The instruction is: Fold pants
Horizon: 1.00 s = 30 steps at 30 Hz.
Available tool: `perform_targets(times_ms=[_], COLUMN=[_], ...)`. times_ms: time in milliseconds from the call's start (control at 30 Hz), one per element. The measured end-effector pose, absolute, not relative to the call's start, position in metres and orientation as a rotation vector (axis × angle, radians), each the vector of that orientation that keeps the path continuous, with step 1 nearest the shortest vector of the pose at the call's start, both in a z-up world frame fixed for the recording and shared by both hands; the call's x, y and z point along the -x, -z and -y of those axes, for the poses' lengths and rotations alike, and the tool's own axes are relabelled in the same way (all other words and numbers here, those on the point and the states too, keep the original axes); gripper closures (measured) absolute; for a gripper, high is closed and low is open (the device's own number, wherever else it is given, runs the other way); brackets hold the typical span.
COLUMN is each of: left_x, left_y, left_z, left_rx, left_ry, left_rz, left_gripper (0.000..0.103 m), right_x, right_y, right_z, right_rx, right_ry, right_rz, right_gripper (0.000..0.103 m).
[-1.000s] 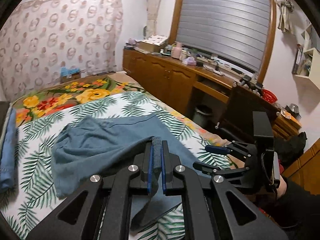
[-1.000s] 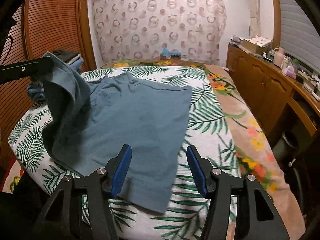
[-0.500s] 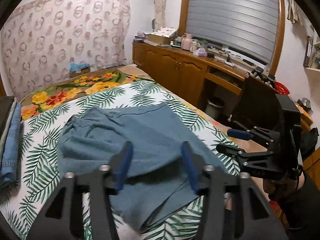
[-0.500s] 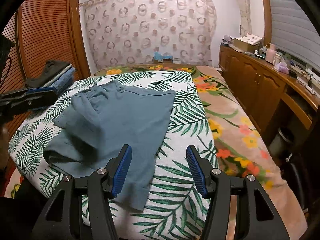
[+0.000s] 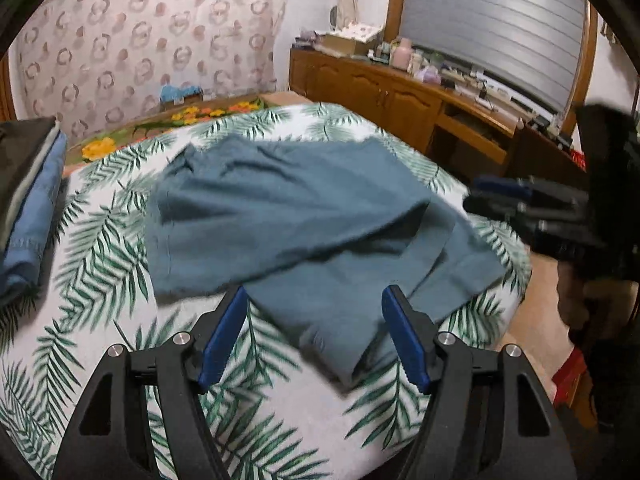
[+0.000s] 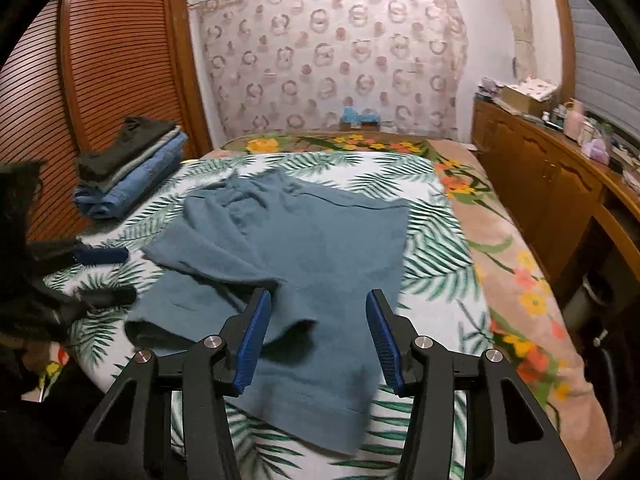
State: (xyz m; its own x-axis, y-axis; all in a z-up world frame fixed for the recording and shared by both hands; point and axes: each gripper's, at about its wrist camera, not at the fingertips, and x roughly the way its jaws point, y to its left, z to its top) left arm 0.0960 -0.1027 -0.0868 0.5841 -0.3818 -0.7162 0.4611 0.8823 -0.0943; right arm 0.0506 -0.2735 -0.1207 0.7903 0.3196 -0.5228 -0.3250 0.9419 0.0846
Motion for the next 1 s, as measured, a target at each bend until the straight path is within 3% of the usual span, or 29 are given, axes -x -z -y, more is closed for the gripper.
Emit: perform_targets(times_ms=[467,567,733,1000], left_x=[-0.087,-0.086,-0.083,-0.07], left_y=[0.111,0.114,0.11,0.085], left_z=[0.112,0.112,0.109,0.094], left_rx=[-0.182,-0.219,-0.231,-0.166], left_ry=[0.492,0.441,0.436,0.454], left_rz=[-0.847,-0.84,-0.822,-0.756], left_gripper=[0.032,0.032,0.032,0.032], right_x=[-0.084,-0.091,-0.086,-0.048], right_y=[0.133,0.131,0.121,0.104], right_z=[0.282,0.277,0.275,0.29], right_rx=[0.054,0.072,0.073,0.039], right_ry=[-0.397,-0.395,-0.406,-0.4], right_rz=[-0.652,-0.668,-0.647,-0.567], right_gripper=[0.054,0.064,0.092,0.098])
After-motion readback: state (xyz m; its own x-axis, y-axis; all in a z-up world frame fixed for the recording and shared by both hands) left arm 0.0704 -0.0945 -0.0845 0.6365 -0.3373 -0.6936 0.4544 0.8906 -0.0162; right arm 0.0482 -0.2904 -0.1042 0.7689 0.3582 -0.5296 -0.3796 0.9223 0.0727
